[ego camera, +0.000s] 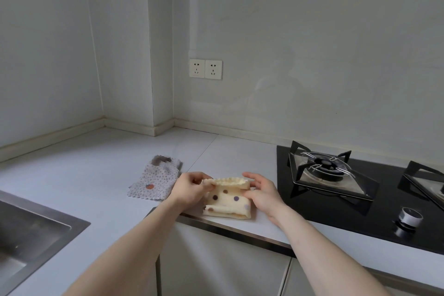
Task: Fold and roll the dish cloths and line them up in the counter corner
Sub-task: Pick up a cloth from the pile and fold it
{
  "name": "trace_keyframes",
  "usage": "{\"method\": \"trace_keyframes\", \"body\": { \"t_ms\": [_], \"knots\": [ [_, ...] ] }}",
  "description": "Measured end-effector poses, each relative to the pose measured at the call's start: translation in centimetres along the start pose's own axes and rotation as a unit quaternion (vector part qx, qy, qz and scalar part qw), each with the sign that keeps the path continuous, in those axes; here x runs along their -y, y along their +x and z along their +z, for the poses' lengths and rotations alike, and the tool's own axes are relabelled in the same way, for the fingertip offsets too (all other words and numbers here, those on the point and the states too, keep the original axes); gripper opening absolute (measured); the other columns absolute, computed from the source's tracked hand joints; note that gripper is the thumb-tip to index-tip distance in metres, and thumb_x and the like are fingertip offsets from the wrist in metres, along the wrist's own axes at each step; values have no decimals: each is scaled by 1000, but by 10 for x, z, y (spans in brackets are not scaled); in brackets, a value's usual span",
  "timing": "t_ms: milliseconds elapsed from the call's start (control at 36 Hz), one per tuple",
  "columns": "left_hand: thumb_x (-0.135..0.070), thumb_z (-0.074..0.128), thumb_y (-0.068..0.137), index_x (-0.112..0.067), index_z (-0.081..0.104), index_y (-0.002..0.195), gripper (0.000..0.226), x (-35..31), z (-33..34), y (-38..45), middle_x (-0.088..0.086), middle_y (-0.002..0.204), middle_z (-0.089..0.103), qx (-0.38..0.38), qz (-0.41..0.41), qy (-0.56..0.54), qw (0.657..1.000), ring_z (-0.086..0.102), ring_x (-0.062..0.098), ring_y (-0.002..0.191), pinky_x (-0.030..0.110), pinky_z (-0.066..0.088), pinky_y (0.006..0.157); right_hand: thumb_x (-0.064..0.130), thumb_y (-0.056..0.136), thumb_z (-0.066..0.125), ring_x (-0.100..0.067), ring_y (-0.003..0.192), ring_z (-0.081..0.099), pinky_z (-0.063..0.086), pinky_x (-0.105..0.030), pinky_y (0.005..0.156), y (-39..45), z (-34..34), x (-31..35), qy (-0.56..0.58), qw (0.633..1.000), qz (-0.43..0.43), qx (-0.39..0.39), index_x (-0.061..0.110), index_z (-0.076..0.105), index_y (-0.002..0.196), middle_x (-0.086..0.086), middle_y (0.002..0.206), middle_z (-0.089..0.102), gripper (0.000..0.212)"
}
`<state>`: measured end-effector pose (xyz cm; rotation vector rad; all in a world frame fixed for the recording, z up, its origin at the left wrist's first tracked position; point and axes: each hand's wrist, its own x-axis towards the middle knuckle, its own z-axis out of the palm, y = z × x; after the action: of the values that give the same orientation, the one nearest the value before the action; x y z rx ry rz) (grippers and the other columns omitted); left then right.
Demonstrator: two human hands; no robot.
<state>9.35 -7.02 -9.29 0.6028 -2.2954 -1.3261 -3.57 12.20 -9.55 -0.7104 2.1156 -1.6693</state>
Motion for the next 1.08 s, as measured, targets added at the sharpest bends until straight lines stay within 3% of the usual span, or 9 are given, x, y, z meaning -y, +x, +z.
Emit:
{"method": "trace_keyframes", "body": {
  "t_ms": [83,222,333,556,722,861,972,1083],
  "knots": [
    [-24,74,88,-27,79,88,6,-1,2,-2,-10,59,60,-14,16,-6,1000,52,5,56,19,46,62,-1,88,63,-18,102,64,57,-32,88,-2,4,-3,-52,998,-38,-26,36,71,111,7,110,67,44],
    [-16,70,90,-22,78,93,10,-6,2,-7,2,70,75,-18,18,-47,999,64,11,58,22,55,61,15,89,72,-17,84,67,60,-31,70,-4,10,-7,-66,992,-71,-86,37,75,91,13,96,72,22],
    [-13,67,90,-20,77,94,13,-6,4,-7,0,79,78,-11,24,-59,998,62,12,64,24,52,65,13,88,69,-11,64,65,55,-31,59,-5,15,-8,-93,984,-89,-121,36,75,83,7,75,73,25],
    [-18,70,89,-28,77,92,13,-3,4,-6,-12,83,77,-27,42,-23,998,70,1,77,13,50,73,8,88,66,1,83,67,58,-25,73,-6,17,-12,-148,974,-102,-140,31,70,81,16,86,72,25],
    [-27,69,84,-38,76,81,12,2,9,-3,-18,82,74,-45,31,65,996,66,-4,83,20,51,78,4,87,58,-13,83,66,55,-32,72,-7,20,-13,-205,960,-98,-162,26,66,83,10,86,70,24],
    [-30,62,87,-30,77,84,15,-1,15,-4,-13,97,67,-70,36,151,985,64,8,90,25,47,75,-1,87,50,-18,86,58,38,-26,66,-10,23,-10,-269,945,-92,-159,17,69,88,1,95,67,26],
    [-41,62,88,-31,73,76,19,-1,13,-4,-9,103,63,-72,43,165,983,61,13,92,28,46,75,11,92,49,-23,94,59,34,-28,69,-10,23,-9,-279,943,-72,-163,17,64,80,-3,99,68,20],
    [-63,66,84,-22,66,62,47,2,8,0,-13,93,65,-62,18,130,989,63,9,81,27,44,68,33,97,52,-27,93,62,33,-29,69,-9,22,-8,-292,938,-73,-172,19,58,74,-5,92,71,28]
  ]
}}
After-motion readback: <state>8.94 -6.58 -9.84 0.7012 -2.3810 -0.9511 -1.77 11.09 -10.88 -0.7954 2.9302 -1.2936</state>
